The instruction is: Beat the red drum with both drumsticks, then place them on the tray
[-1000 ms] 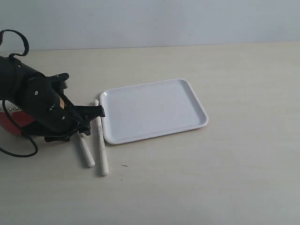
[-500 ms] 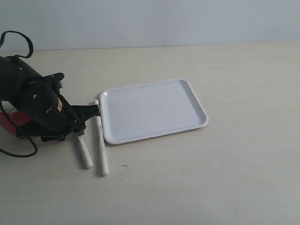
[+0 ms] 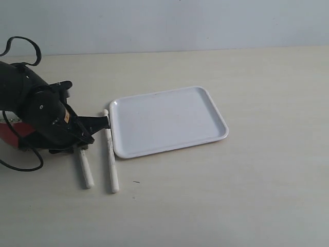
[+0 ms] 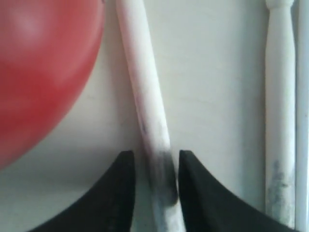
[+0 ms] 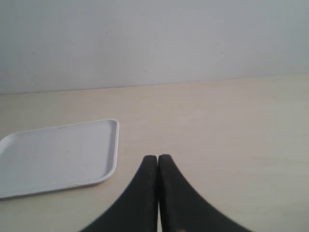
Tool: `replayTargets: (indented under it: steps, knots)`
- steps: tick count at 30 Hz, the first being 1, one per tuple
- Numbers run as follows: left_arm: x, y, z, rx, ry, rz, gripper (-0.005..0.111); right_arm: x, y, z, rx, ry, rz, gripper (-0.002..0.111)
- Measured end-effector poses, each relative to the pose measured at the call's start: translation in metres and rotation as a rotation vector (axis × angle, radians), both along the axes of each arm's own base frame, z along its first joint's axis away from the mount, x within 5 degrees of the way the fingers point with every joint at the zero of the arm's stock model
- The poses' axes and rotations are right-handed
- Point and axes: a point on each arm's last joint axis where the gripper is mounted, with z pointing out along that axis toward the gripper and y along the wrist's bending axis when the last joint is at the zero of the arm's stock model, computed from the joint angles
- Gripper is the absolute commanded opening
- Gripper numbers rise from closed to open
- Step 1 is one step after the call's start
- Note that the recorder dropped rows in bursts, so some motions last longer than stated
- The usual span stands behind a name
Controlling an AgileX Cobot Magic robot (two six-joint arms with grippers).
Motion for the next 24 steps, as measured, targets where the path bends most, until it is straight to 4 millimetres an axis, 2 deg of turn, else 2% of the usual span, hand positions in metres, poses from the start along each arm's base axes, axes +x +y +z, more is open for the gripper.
replayTargets:
  steps: [2, 16, 21, 24]
  knots:
    - [0.001, 0.001, 0.000, 0.002, -0.003, -0.003, 0.000, 0.000, 0.000, 0.000, 0.000, 0.000, 0.000, 0.000]
    - [0.002, 0.000, 0.001, 0.016, -0.011, -0.068, 0.000, 0.000, 0.000, 0.000, 0.000, 0.000, 0.000, 0.000]
    - [-0.003, 0.003, 0.010, 0.032, -0.012, -0.111, 0.000, 0.000, 0.000, 0.000, 0.000, 0.000, 0.000, 0.000]
    - [-0.004, 0.003, 0.031, 0.020, -0.067, -0.145, 0.000, 0.000, 0.000, 0.000, 0.000, 0.000, 0.000, 0.000]
